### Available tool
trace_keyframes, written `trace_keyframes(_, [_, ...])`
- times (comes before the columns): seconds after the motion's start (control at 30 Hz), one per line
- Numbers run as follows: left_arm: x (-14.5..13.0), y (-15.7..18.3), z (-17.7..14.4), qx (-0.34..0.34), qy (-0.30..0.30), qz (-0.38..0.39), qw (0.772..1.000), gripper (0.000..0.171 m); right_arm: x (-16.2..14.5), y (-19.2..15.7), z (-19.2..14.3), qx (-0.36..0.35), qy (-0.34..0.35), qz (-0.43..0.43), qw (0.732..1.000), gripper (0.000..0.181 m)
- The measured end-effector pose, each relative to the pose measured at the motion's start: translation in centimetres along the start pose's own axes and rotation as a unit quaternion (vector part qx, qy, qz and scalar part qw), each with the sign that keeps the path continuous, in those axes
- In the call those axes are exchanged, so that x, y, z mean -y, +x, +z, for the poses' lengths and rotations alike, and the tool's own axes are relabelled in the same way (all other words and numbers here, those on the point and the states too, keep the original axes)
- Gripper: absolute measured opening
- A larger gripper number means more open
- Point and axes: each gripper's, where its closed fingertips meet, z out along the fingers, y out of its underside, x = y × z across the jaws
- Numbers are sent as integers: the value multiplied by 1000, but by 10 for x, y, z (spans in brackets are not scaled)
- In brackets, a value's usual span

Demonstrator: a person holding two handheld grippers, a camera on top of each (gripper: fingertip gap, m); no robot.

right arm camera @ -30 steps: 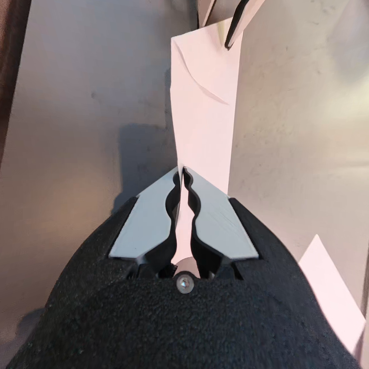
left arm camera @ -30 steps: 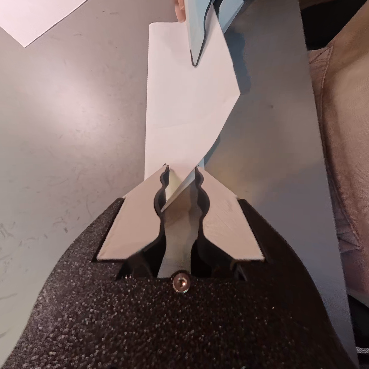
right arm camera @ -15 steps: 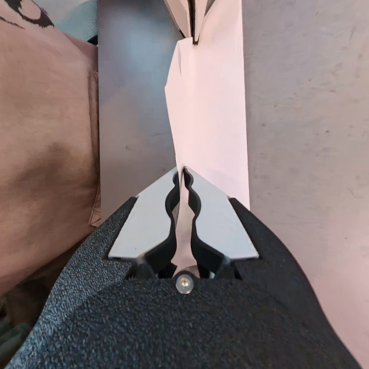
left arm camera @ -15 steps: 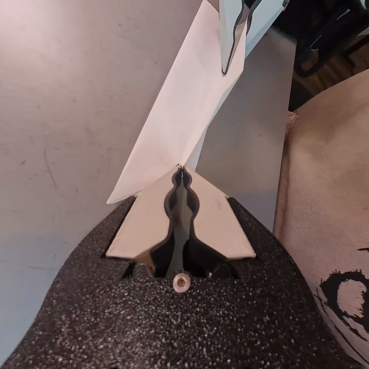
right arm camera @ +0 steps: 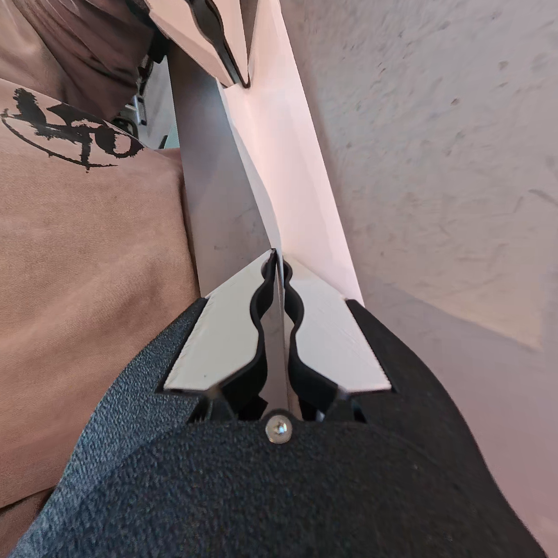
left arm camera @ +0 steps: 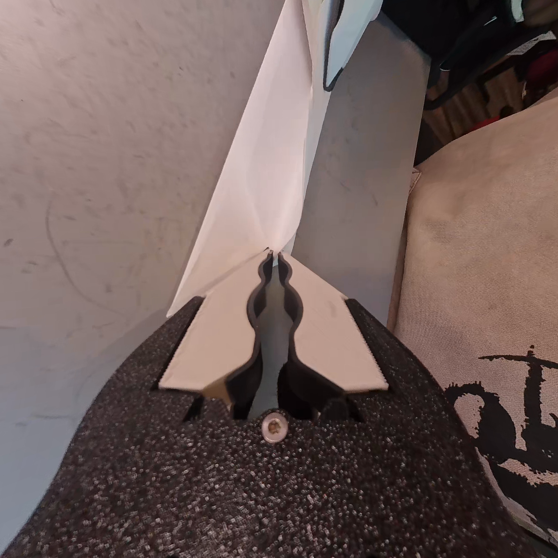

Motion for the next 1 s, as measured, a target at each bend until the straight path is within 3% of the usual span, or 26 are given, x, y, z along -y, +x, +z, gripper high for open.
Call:
trace_keyframes(0.23, [4,9,-4,-2,-4,29,1000,16,-2,0,3,19,-30,25,999,0])
trace_keyframes(0.43, [7,7,6,25,3,33,999,9,-3,-1,3,24,-39,33,998,0])
trace_keyframes(0.67, [5,2,7,-20,12,-59,998,0,-2,-2,1,36,-18,51,998,0])
trace_keyframes(0.83, [3,2,7,-25,-19,-69,997,0,2,2,-8,19,18,59,998,6])
trace_keyframes(0.9, [3,2,7,-29,-26,-73,997,0,8,1,-15,-1,46,32,998,11])
trace_keyframes(1.0, [3,2,7,-37,-25,-80,996,0,16,-8,-21,-70,58,-93,992,22])
